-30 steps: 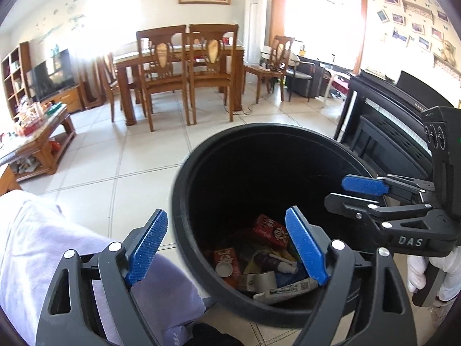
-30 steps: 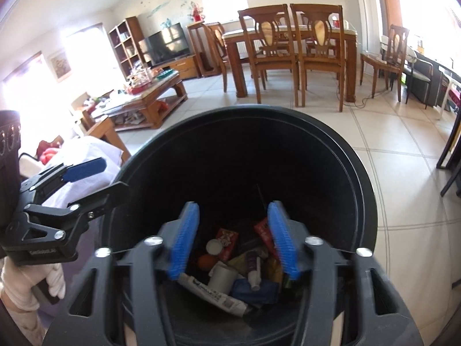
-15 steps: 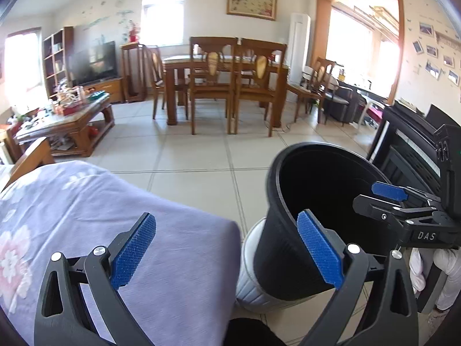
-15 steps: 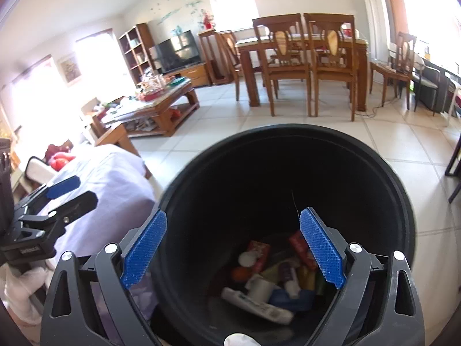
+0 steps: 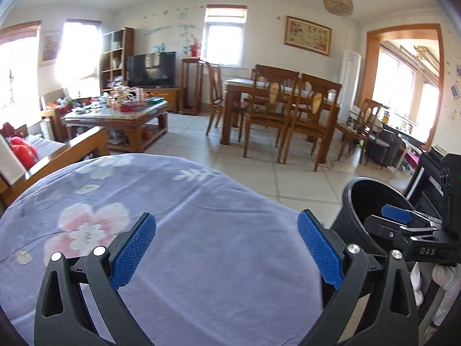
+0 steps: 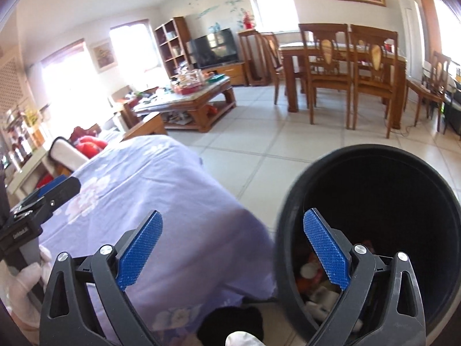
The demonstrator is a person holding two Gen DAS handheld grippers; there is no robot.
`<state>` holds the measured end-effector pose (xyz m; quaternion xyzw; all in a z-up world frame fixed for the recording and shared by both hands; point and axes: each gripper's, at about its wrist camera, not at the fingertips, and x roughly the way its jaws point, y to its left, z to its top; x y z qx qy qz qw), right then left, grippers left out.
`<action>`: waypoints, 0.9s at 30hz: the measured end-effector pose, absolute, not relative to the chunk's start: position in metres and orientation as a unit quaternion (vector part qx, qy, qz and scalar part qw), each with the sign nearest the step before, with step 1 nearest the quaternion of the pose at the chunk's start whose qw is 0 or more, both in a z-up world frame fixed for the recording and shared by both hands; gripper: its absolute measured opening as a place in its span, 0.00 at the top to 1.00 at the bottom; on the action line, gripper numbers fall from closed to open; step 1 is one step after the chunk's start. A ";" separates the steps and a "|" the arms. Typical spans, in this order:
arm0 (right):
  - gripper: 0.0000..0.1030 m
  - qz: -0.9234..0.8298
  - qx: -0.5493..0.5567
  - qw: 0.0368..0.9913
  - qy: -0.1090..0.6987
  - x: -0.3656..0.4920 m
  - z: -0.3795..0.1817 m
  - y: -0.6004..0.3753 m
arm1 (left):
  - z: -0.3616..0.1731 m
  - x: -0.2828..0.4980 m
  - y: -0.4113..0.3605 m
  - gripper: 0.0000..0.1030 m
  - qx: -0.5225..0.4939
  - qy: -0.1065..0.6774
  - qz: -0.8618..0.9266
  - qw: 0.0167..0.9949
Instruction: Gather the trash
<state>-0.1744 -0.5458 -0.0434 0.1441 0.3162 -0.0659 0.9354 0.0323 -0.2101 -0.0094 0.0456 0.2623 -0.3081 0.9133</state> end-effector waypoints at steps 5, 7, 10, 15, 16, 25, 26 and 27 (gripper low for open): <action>0.06 -0.033 0.136 0.938 0.317 -0.142 -0.042 -0.500 | -0.009 0.046 -0.157 0.05 0.031 0.261 -0.269 0.927; 0.06 -0.019 0.133 0.940 0.313 -0.132 -0.040 -0.479 | -0.010 0.048 -0.135 0.05 0.027 0.258 -0.252 0.932; 0.06 0.004 0.131 0.943 0.306 -0.114 -0.038 -0.448 | -0.008 0.050 -0.100 0.05 0.018 0.247 -0.222 0.943; 0.06 0.041 0.125 0.951 0.280 -0.089 -0.033 -0.401 | -0.002 0.045 -0.057 0.05 0.013 0.223 -0.175 0.959; 0.06 0.048 0.123 0.953 0.273 -0.085 -0.032 -0.392 | 0.000 0.043 -0.051 0.05 0.013 0.220 -0.168 0.961; 0.05 0.078 0.100 0.973 0.192 -0.064 -0.008 -0.328 | 0.003 0.041 0.001 0.05 -0.006 0.191 -0.107 0.976; 0.05 0.076 0.089 0.977 0.177 -0.063 -0.005 -0.322 | 0.002 0.043 0.003 0.05 -0.008 0.190 -0.103 0.976; 0.05 0.073 0.074 0.982 0.160 -0.061 -0.002 -0.314 | 0.002 0.043 0.005 0.05 -0.012 0.189 -0.100 0.977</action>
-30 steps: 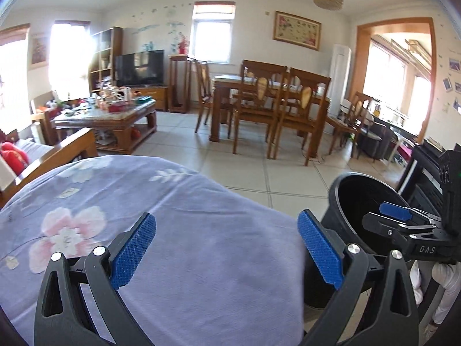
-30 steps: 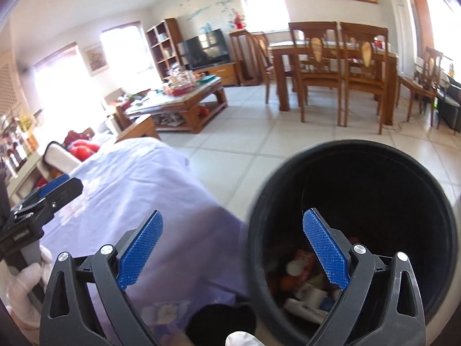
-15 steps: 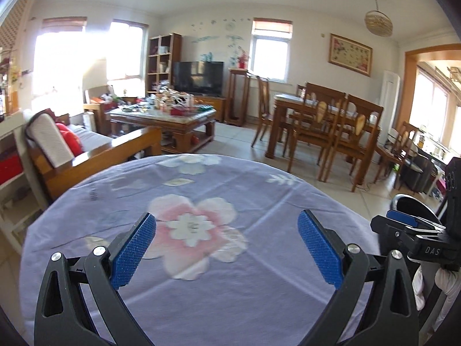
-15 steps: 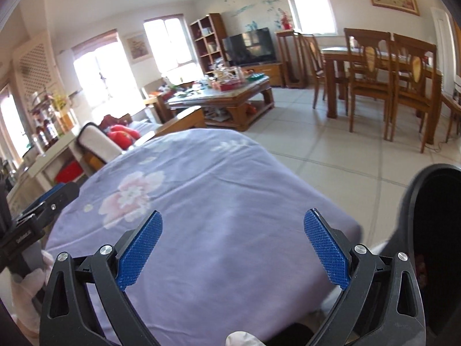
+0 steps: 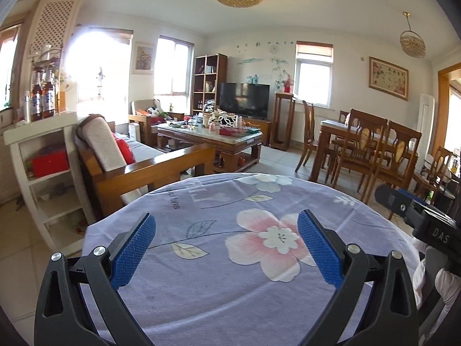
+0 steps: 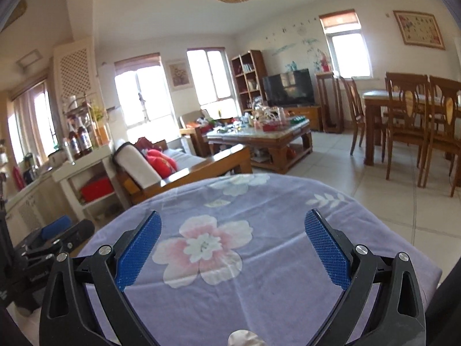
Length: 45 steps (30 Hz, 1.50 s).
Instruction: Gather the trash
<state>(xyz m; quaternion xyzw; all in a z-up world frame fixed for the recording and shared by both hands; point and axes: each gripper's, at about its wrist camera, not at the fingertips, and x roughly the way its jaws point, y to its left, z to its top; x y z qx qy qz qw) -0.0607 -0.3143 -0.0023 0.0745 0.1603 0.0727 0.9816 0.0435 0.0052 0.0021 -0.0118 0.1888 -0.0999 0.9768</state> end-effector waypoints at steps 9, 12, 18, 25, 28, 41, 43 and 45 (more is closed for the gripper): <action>0.05 0.076 0.029 0.990 0.113 -0.042 0.000 -0.293 | 0.003 0.048 0.012 0.05 -0.030 0.173 -0.062 0.982; 0.05 0.085 0.032 0.990 0.104 -0.044 0.001 -0.294 | 0.003 0.049 0.011 0.05 -0.030 0.172 -0.055 0.983; 0.05 0.087 0.049 0.991 0.092 -0.050 0.002 -0.303 | 0.006 0.048 0.011 0.05 -0.035 0.165 -0.049 0.985; 0.05 0.083 0.047 0.992 0.081 -0.055 0.003 -0.300 | 0.008 0.053 0.010 0.05 -0.027 0.159 -0.039 0.986; 0.05 0.084 0.042 0.993 0.071 -0.060 0.005 -0.299 | 0.009 0.054 0.009 0.05 -0.026 0.157 -0.034 0.987; 0.05 0.100 0.035 0.993 0.054 -0.069 0.007 -0.296 | 0.017 0.040 0.005 0.05 -0.009 0.104 -0.019 0.994; 0.05 0.100 0.037 0.993 0.053 -0.070 0.007 -0.297 | 0.017 0.039 0.004 0.05 -0.005 0.100 -0.016 0.995; 0.05 0.100 0.038 0.993 0.054 -0.070 0.008 -0.297 | 0.017 0.040 0.003 0.05 -0.001 0.099 -0.020 0.995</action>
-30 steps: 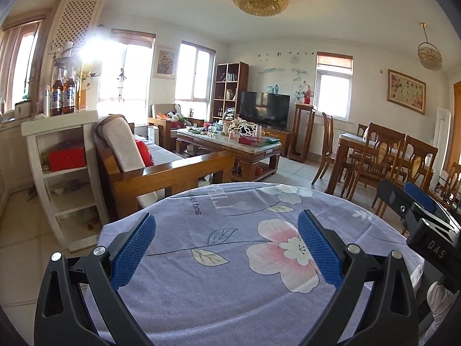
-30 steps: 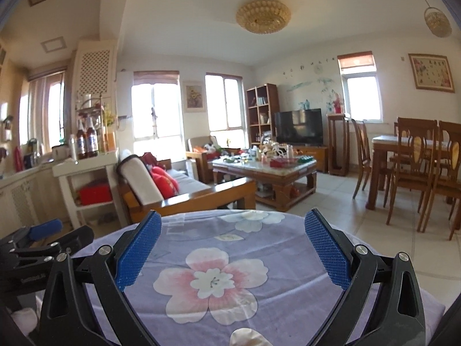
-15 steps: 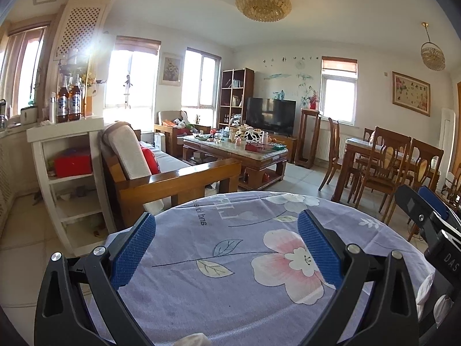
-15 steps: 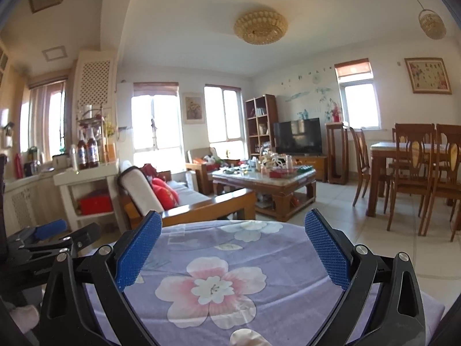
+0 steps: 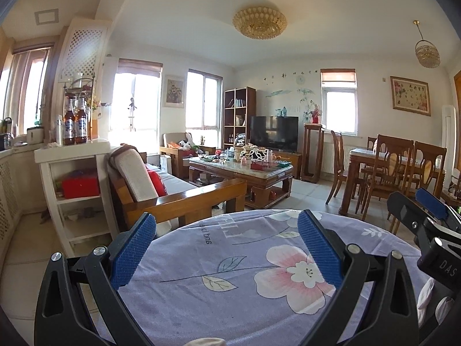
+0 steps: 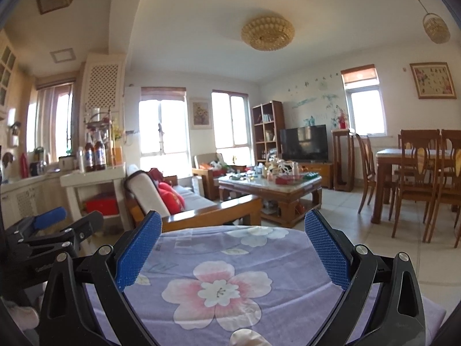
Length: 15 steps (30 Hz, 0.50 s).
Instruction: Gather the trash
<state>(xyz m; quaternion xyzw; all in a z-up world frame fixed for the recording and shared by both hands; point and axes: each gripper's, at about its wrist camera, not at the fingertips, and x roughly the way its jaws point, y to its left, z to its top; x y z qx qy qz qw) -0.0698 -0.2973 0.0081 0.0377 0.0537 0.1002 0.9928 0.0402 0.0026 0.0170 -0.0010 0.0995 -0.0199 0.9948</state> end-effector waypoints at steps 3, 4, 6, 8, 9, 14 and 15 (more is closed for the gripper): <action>0.05 0.099 0.040 0.993 0.054 -0.070 0.009 -0.297 | 0.017 0.041 0.003 0.05 0.000 0.099 -0.026 0.995; 0.05 0.099 0.041 0.993 0.053 -0.070 0.010 -0.298 | 0.016 0.040 0.003 0.05 -0.001 0.098 -0.028 0.995; 0.05 0.099 0.042 0.993 0.053 -0.071 0.010 -0.298 | 0.016 0.039 0.004 0.05 -0.004 0.096 -0.030 0.995; 0.05 0.099 0.041 0.993 0.053 -0.071 0.010 -0.298 | 0.014 0.040 0.004 0.05 -0.004 0.097 -0.029 0.995; 0.05 0.099 0.042 0.993 0.053 -0.071 0.010 -0.298 | 0.013 0.041 0.005 0.05 -0.004 0.099 -0.027 0.995; 0.05 0.099 0.043 0.993 0.052 -0.071 0.010 -0.299 | 0.012 0.039 0.005 0.05 -0.005 0.098 -0.025 0.995; 0.05 0.098 0.044 0.993 0.052 -0.071 0.012 -0.298 | 0.013 0.039 0.004 0.05 -0.004 0.098 -0.024 0.995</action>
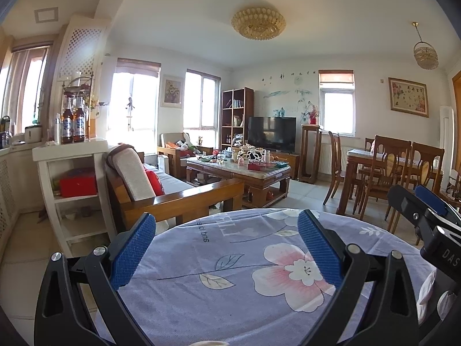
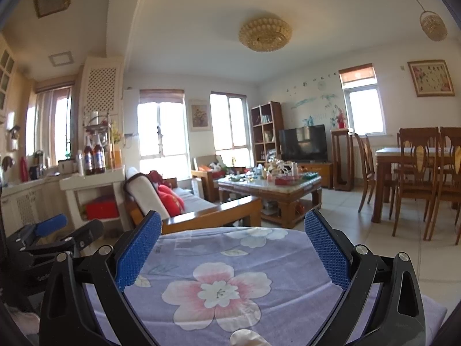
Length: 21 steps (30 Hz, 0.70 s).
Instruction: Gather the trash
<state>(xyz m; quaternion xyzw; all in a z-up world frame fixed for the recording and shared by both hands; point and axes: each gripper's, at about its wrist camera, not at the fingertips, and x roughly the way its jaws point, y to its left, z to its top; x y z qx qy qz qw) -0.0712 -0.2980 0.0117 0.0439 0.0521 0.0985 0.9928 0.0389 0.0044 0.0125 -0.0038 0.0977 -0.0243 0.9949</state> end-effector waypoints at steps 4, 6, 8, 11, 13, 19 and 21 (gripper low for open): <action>0.05 0.097 0.045 0.993 0.051 -0.071 0.013 -0.299 | 0.012 0.039 -0.001 0.05 0.006 0.096 -0.022 0.995; 0.05 0.097 0.045 0.993 0.051 -0.071 0.014 -0.298 | 0.013 0.037 -0.003 0.05 0.010 0.095 -0.022 0.995; 0.05 0.096 0.047 0.993 0.051 -0.070 0.015 -0.298 | 0.013 0.037 -0.004 0.05 0.011 0.094 -0.023 0.995; 0.05 0.095 0.048 0.993 0.050 -0.070 0.016 -0.298 | 0.012 0.036 -0.004 0.05 0.010 0.095 -0.027 0.995; 0.05 0.093 0.049 0.993 0.050 -0.069 0.016 -0.297 | 0.013 0.036 -0.005 0.05 0.011 0.094 -0.028 0.995; 0.05 0.090 0.052 0.993 0.048 -0.068 0.016 -0.296 | 0.012 0.034 -0.004 0.05 0.010 0.095 -0.031 0.995; 0.05 0.088 0.053 0.994 0.047 -0.068 0.016 -0.295 | 0.012 0.033 -0.005 0.05 0.011 0.094 -0.031 0.995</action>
